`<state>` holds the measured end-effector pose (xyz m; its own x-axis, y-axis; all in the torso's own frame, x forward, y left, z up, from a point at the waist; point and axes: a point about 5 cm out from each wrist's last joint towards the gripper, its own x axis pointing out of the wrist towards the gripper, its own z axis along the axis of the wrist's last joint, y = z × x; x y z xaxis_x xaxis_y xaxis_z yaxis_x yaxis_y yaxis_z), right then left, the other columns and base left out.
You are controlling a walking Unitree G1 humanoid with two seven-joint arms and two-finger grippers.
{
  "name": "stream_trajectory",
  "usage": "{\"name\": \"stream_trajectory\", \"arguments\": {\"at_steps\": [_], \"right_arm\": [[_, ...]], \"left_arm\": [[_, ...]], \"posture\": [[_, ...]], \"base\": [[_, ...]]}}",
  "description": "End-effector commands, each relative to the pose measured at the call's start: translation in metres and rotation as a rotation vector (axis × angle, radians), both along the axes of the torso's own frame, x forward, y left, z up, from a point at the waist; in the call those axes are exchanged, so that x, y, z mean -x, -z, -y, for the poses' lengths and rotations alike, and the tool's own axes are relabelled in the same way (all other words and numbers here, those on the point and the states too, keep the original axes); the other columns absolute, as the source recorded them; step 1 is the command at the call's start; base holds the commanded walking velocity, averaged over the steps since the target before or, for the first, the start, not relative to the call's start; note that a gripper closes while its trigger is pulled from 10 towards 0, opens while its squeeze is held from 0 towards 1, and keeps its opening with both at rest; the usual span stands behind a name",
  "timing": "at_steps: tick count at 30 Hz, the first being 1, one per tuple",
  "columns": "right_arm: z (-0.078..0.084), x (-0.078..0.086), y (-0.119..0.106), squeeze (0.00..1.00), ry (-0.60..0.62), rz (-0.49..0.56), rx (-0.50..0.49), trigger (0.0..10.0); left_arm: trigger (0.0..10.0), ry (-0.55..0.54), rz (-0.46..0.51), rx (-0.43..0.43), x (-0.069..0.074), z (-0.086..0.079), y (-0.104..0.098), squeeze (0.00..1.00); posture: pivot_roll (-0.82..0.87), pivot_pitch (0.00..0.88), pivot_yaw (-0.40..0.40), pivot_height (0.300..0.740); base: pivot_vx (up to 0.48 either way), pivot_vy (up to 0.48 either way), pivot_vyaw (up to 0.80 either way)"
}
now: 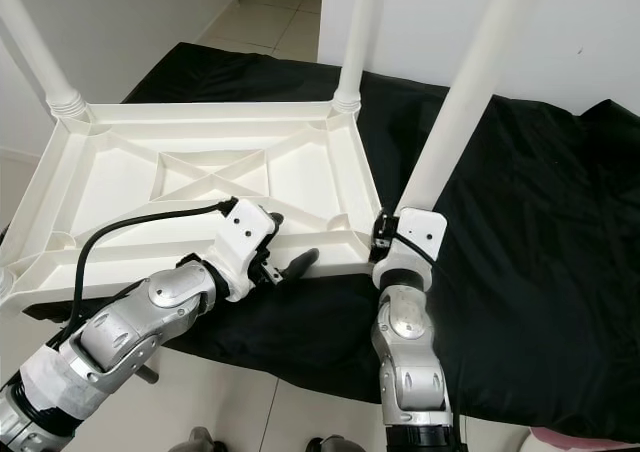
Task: Building children table
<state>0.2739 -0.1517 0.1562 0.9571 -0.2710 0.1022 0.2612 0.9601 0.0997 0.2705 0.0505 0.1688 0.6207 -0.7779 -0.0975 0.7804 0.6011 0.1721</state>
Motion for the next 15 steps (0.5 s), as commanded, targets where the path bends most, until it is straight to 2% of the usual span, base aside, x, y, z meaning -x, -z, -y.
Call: {"name": "stream_trajectory", "arguments": {"at_steps": [1, 8, 9, 11, 12, 13, 14, 15], "right_arm": [[0.0, 0.003, 0.007, 1.0, 0.007, -0.023, -0.045, 10.0], [0.005, 0.004, 0.005, 1.0, -0.042, 0.003, -0.018, 10.0], [0.008, 0.004, 0.004, 0.14, -0.076, 0.011, -0.009, 10.0], [0.008, 0.004, 0.004, 0.14, -0.076, 0.011, -0.009, 10.0], [0.01, 0.004, 0.004, 0.0, -0.153, 0.02, 0.007, 10.0], [0.01, 0.004, 0.004, 0.0, -0.153, 0.02, 0.007, 10.0], [0.014, 0.002, 0.004, 0.0, -0.253, 0.031, 0.035, 10.0], [0.014, 0.002, 0.004, 0.0, -0.253, 0.031, 0.035, 10.0]], "left_arm": [[10.0, 0.272, -0.037, -0.032, 0.014, 0.008, 0.003, 0.0], [10.0, 0.272, -0.036, -0.033, 0.014, 0.009, 0.003, 0.0], [10.0, 0.273, -0.036, -0.033, 0.014, 0.01, 0.003, 0.0], [10.0, 0.273, -0.036, -0.033, 0.014, 0.01, 0.003, 0.0], [10.0, 0.276, -0.037, -0.033, 0.015, 0.01, 0.004, 0.0], [10.0, 0.276, -0.037, -0.033, 0.015, 0.01, 0.004, 0.0], [10.0, 0.28, -0.037, -0.033, 0.015, 0.012, 0.004, 0.0], [10.0, 0.28, -0.037, -0.033, 0.015, 0.012, 0.004, 0.0]], "posture": [[-0.02, 0.122, -0.029, 0.74], [-0.02, 0.121, -0.029, 0.74], [-0.03, 0.122, -0.029, 0.74], [-0.03, 0.122, -0.029, 0.74], [-0.03, 0.121, -0.028, 0.74], [-0.03, 0.121, -0.028, 0.74], [-0.03, 0.12, -0.025, 0.74], [-0.03, 0.12, -0.025, 0.74]], "base": [[0.0, 0.0, 0.0], [0.0, 0.0, 0.0], [0.0, 0.0, 0.0], [0.0, 0.0, 0.0], [0.0, 0.0, 0.0], [0.0, 0.0, 0.0], [0.0, 0.0, 0.0], [0.0, 0.0, 0.0]]}}
